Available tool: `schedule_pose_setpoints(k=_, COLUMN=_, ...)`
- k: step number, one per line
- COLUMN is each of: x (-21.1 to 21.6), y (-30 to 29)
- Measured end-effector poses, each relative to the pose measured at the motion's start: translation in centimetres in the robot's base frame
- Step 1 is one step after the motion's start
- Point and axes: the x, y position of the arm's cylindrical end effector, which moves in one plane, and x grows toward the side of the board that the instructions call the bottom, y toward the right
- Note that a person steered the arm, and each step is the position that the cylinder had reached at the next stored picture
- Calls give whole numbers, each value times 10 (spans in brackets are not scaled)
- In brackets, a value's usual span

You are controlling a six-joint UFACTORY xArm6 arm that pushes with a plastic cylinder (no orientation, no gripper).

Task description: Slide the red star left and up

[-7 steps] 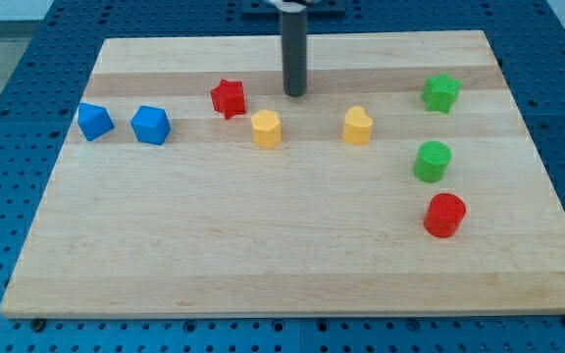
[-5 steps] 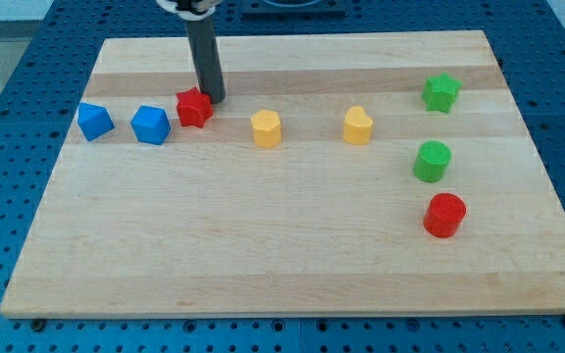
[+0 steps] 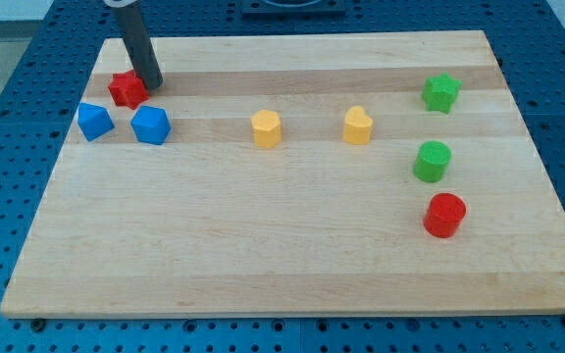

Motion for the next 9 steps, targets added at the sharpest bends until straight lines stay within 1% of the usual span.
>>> schedule_pose_setpoints(k=1, x=34, y=20)
schedule_pose_setpoints(k=2, x=54, y=7)
schedule_pose_setpoints(k=3, x=24, y=-43)
schedule_pose_setpoints(k=4, x=4, y=-44)
schedule_pose_setpoints(k=6, x=6, y=-101)
schedule_pose_setpoints(k=7, x=-4, y=-71)
schedule_pose_setpoints(k=8, x=-33, y=-43)
schedule_pose_setpoints(k=9, x=-5, y=-43)
